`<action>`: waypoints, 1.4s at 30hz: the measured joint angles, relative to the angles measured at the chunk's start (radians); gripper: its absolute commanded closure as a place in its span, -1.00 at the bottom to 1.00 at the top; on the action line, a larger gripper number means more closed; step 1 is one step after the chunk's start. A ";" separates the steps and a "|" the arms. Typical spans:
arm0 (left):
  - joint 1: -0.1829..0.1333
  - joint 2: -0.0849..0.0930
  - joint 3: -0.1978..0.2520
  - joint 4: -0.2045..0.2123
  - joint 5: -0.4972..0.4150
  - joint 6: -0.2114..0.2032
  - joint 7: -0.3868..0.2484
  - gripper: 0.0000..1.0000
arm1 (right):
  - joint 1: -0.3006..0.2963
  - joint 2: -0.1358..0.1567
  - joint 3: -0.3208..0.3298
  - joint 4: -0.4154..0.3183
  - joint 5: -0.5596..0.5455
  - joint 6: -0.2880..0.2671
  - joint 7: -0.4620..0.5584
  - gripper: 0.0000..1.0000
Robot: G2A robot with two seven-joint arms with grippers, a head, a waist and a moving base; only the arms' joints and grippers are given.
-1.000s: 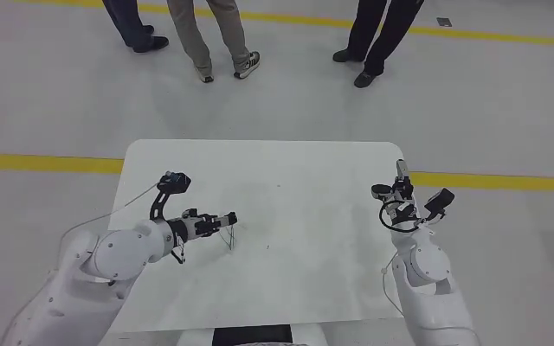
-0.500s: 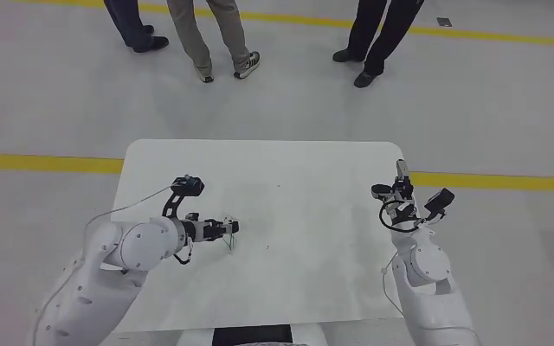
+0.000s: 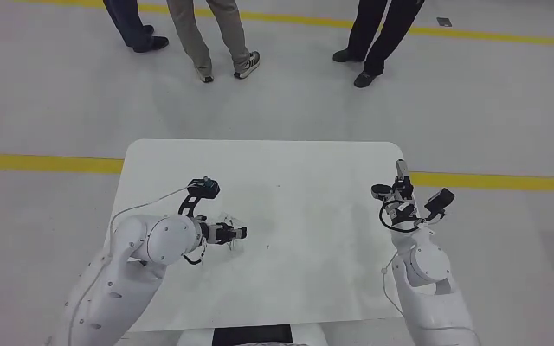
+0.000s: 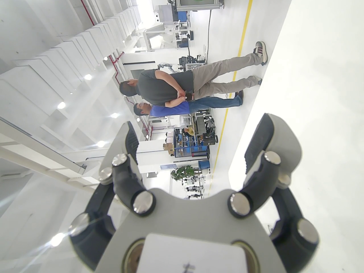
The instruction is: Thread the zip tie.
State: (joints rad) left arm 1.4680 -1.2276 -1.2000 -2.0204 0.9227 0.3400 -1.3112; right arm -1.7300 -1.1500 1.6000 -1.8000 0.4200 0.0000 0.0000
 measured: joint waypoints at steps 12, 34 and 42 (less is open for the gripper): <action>-0.019 -0.026 0.032 0.025 0.193 0.000 -0.080 -1.00 | 0.000 0.000 0.000 0.000 0.000 0.000 0.000 -1.00; 0.010 -0.188 0.035 0.082 0.366 0.000 -0.079 -1.00 | 0.000 0.000 0.000 0.000 0.000 0.000 0.000 -1.00; 0.021 -0.200 0.035 0.122 0.367 0.000 -0.050 -1.00 | 0.000 0.000 0.000 0.000 0.000 0.000 0.000 -1.00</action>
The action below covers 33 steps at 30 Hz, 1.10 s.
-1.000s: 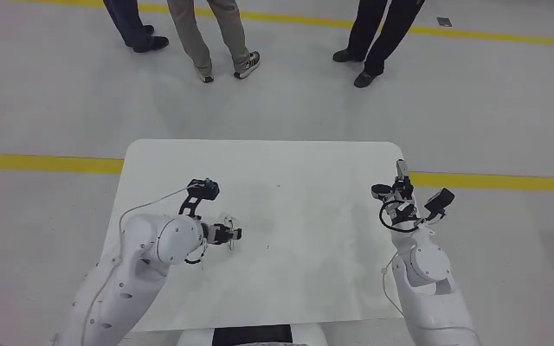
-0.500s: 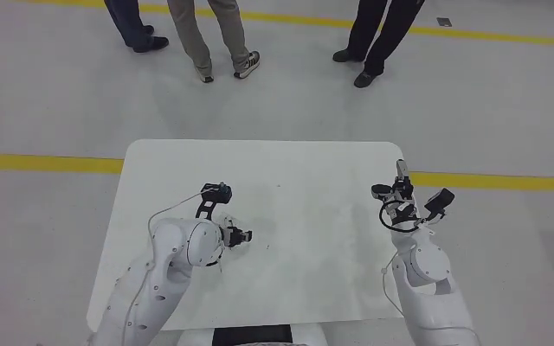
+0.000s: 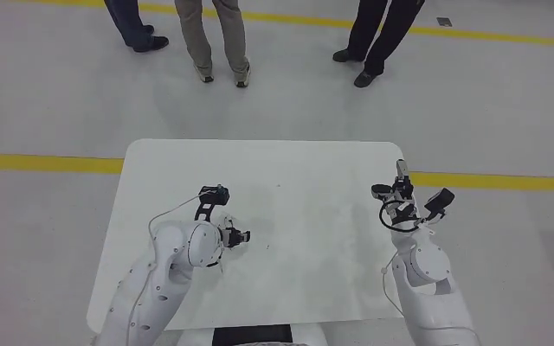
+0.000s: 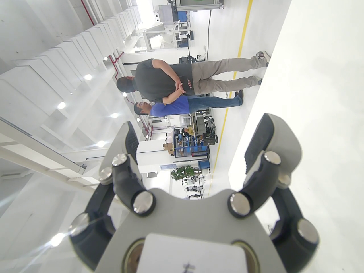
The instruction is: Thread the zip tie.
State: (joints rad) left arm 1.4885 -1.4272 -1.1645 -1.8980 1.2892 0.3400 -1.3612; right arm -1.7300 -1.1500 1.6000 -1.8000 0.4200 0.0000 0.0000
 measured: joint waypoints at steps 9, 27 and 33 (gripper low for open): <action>-0.001 -0.001 -0.001 0.001 0.004 0.000 -0.003 -1.00 | 0.000 0.000 0.000 0.000 0.000 0.000 0.000 -1.00; -0.007 -0.005 0.011 0.012 0.069 0.000 0.020 -1.00 | 0.000 0.000 0.000 0.000 0.000 0.000 0.000 -1.00; -0.020 -0.011 0.053 -0.006 0.134 0.000 -0.023 -0.34 | 0.000 0.000 0.000 0.000 0.000 0.000 0.000 -1.00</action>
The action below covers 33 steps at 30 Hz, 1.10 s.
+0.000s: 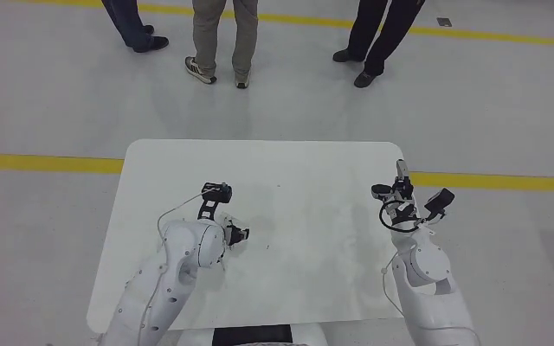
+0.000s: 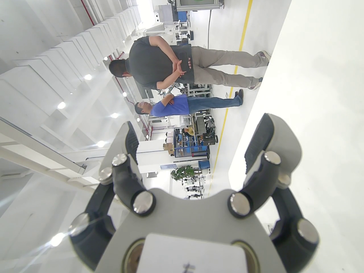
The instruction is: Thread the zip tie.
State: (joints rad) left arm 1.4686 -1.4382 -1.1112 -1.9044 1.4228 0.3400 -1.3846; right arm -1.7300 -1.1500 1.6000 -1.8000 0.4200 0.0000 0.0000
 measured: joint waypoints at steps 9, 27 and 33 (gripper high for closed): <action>-0.014 -0.014 -0.001 0.043 0.021 0.000 -0.005 0.70 | 0.000 0.000 0.000 0.000 0.000 0.000 0.000 -1.00; -0.054 -0.038 -0.018 0.146 0.001 0.000 0.007 0.86 | 0.000 0.000 0.000 0.000 0.000 0.000 0.000 -1.00; -0.071 -0.043 -0.019 0.196 -0.018 0.000 0.006 0.64 | 0.000 0.000 0.000 0.000 0.000 0.000 0.000 -1.00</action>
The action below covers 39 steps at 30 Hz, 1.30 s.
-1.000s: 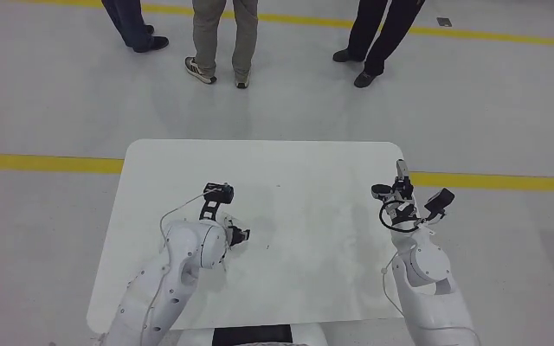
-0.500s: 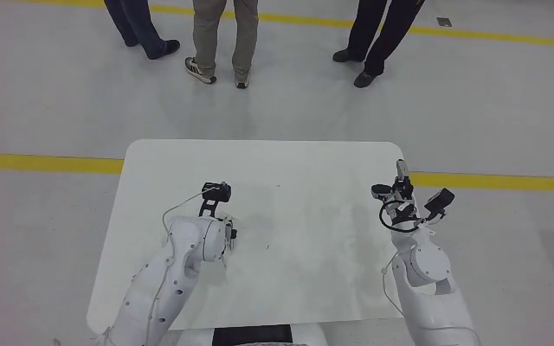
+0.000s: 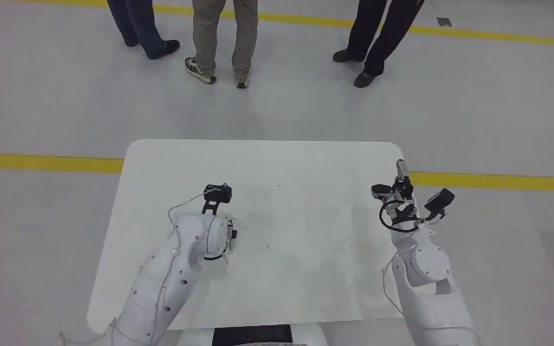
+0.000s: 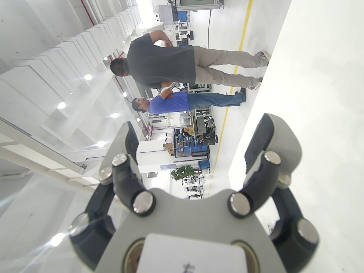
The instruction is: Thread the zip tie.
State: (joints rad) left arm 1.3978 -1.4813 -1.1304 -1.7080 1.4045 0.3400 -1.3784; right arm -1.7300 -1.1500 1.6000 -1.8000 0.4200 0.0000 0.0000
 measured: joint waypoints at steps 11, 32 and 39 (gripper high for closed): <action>-0.036 -0.004 -0.007 0.065 -0.066 0.000 0.009 0.60 | 0.000 0.000 0.000 0.000 0.000 0.000 0.000 -1.00; -0.090 -0.008 -0.001 0.176 -0.135 0.000 0.037 0.72 | 0.000 0.000 0.000 0.000 0.000 0.000 0.000 -1.00; -0.096 -0.011 -0.001 0.193 -0.138 0.000 0.038 0.74 | 0.000 0.000 0.000 0.000 0.000 0.000 0.000 -1.00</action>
State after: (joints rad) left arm 1.3018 -1.4924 -1.1316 -1.5146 1.2670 0.3400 -1.3404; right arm -1.7300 -1.1500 1.6000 -1.8000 0.4200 0.0000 0.0000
